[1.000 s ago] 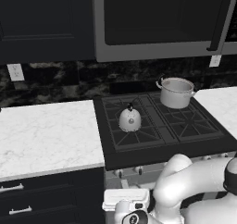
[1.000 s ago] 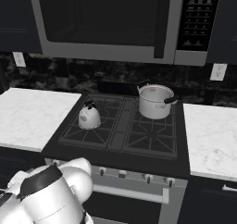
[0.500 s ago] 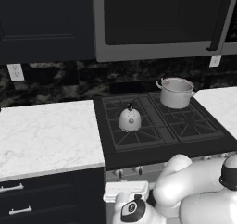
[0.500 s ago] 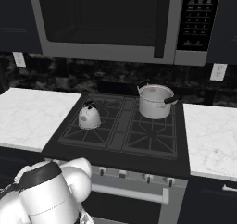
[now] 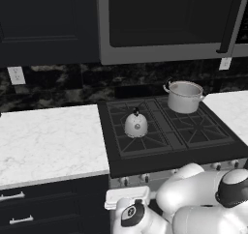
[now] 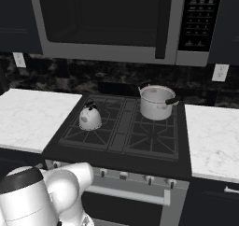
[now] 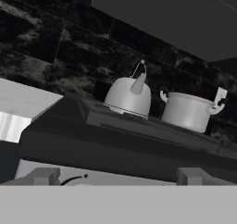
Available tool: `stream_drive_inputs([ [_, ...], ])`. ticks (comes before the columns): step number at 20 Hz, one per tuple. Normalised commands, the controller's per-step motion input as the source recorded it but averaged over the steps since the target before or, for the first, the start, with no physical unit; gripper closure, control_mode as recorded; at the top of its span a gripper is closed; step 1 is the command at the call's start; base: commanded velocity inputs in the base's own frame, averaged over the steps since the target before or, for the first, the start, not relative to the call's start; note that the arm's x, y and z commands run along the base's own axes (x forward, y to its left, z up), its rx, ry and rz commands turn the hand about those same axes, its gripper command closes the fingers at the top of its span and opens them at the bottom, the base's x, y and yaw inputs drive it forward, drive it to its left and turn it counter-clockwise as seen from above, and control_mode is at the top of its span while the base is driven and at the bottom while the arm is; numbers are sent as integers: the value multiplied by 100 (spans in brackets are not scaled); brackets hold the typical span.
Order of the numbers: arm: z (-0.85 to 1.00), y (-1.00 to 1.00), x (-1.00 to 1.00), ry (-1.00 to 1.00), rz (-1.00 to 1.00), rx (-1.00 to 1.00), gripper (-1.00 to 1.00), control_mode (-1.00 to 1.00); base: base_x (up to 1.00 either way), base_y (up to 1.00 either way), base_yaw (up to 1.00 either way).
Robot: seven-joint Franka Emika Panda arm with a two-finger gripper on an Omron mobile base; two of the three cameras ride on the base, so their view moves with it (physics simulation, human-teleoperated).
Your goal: Pick the kettle from the counter and place it on a stove burner. Then turn the burner on.
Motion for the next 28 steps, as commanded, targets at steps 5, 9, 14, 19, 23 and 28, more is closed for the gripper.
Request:
stream_drive_inputs([
  [5, -17, -29, 58, 0, 5, 0, -100, -100, 0, 0, 0],
  [9, -29, -61, 22, 0, 8, 0, -100, -100, 0, 0, 0],
  [14, -17, -45, 11, 0, 5, 0, -100, -100, 0, 0, 0],
  [19, 0, -6, 7, 0, 0, 0, -100, -100, 0, 0, 0],
  [23, 0, 0, 24, 0, 0, 0, -100, -100, 0, 0, 0],
  [28, 0, 3, 28, 0, 0, 0, -100, -100, 0, 0, 0],
])
